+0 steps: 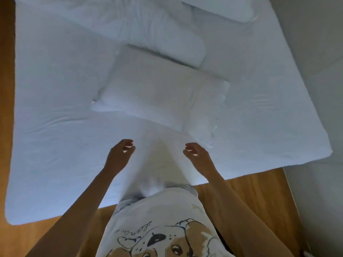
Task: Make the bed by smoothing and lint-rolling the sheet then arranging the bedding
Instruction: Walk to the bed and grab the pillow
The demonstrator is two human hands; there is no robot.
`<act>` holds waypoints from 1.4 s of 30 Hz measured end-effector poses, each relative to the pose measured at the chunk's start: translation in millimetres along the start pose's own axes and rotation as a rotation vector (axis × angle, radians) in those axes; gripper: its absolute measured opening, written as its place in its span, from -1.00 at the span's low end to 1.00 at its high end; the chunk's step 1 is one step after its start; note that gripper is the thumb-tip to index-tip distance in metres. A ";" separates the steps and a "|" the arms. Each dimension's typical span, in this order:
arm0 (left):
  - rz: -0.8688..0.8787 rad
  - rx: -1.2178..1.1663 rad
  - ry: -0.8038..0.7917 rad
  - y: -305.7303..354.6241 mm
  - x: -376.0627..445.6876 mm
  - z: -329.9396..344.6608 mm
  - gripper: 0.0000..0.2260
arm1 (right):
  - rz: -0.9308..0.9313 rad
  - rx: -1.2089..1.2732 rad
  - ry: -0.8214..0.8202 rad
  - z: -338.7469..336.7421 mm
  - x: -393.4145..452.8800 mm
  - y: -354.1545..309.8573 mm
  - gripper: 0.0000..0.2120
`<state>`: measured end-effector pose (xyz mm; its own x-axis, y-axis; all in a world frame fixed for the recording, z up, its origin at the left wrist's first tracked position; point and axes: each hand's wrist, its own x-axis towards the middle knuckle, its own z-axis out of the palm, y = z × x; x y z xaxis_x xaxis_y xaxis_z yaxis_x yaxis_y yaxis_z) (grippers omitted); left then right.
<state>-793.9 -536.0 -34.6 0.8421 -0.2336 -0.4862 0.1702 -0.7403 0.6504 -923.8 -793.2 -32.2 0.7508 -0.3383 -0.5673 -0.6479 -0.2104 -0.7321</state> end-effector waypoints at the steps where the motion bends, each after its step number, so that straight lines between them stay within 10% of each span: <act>1: -0.015 0.016 0.002 5.7 8.8 6.9 -0.78 | -0.003 -0.034 0.006 -12.3 15.6 0.9 -0.71; 13: -0.129 0.191 0.064 25.4 284.9 33.9 -0.54 | 0.268 -0.202 0.334 -17.7 258.7 27.9 -0.01; 23: -0.067 0.614 0.275 -44.6 494.3 49.9 0.12 | 0.378 -0.427 0.618 51.3 434.9 81.9 0.29; 33: 0.088 0.707 0.455 -78.3 514.5 93.3 -0.44 | 0.032 -0.623 0.838 81.0 469.4 101.2 -0.54; 42: 0.218 0.533 0.574 8.7 414.3 44.5 -0.67 | 0.000 -0.358 0.763 11.8 400.9 48.0 -0.88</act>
<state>-466.4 -667.3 -256.3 0.9839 -0.1550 0.0890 -0.1731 -0.9500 0.2599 -652.4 -928.1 -299.2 0.5418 -0.8382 -0.0628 -0.7459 -0.4450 -0.4956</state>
